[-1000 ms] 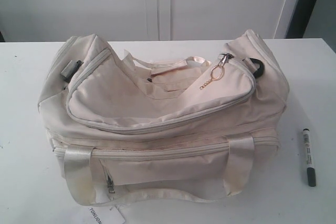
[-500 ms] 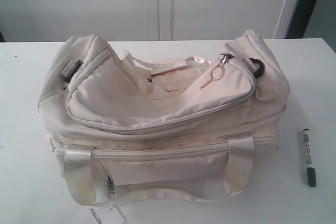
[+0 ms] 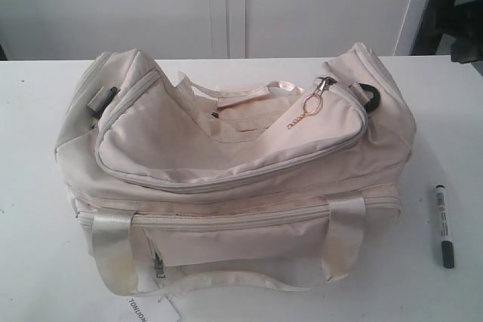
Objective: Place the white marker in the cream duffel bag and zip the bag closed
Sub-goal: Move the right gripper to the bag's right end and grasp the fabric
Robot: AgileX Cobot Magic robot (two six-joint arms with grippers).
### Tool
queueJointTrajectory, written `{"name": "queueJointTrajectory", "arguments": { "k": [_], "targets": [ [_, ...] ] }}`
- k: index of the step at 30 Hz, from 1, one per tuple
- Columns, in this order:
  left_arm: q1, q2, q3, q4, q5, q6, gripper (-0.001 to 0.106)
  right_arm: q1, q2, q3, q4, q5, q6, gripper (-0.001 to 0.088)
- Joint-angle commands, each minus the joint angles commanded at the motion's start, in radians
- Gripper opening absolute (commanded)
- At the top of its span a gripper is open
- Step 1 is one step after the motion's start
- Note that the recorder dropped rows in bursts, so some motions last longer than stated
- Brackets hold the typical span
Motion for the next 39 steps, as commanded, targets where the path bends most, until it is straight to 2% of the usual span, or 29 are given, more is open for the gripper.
{"name": "queueJointTrajectory", "arguments": {
  "k": [8, 20, 26, 30, 34, 39],
  "targets": [
    [0.0, 0.0, 0.0, 0.0, 0.0, 0.0, 0.0, 0.005, 0.162, -0.161, 0.137, 0.094, -0.119, 0.0],
    [0.0, 0.0, 0.0, 0.0, 0.0, 0.0, 0.0, 0.115, 0.288, -0.34, 0.103, 0.179, -0.125, 0.0],
    [0.0, 0.0, 0.0, 0.0, 0.0, 0.0, 0.0, 0.125, 0.318, -0.379, 0.078, 0.198, -0.125, 0.0],
    [0.0, 0.0, 0.0, 0.0, 0.0, 0.0, 0.0, 0.125, 0.318, -0.379, 0.01, 0.196, -0.1, 0.0006],
    [0.0, 0.0, 0.0, 0.0, 0.0, 0.0, 0.0, 0.125, 0.318, -0.379, -0.053, 0.2, -0.041, 0.0107],
    [0.0, 0.0, 0.0, 0.0, 0.0, 0.0, 0.0, 0.125, 0.318, -0.379, -0.046, 0.202, -0.041, 0.0259]
  ]
}}
